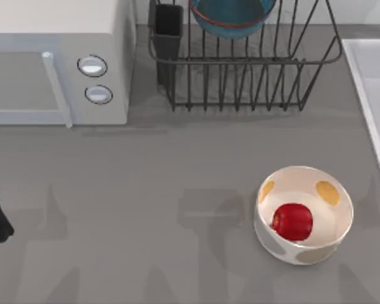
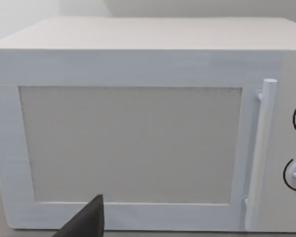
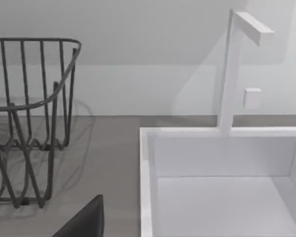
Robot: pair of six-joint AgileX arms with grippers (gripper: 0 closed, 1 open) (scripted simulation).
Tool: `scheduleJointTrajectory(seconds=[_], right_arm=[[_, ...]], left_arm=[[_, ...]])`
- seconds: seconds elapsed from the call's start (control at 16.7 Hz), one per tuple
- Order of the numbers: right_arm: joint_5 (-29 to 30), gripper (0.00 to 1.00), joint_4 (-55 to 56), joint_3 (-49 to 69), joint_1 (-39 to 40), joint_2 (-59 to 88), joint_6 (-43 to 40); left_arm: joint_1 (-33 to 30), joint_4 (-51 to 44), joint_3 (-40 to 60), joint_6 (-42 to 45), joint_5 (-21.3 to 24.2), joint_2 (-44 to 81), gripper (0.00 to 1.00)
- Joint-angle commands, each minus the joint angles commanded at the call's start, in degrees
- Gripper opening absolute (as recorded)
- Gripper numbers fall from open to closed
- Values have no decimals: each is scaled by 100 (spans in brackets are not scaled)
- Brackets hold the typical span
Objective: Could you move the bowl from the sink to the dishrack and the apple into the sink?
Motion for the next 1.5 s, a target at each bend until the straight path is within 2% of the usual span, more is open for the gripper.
scheduleJointTrajectory(seconds=[0.36,1.5], right_arm=[[-325,100,148,-842,-103,-1143,18],[-325,100,148,-842,-103,-1143,18]], left_arm=[[0,0,0,0,0,0,100],[0,0,0,0,0,0,100]])
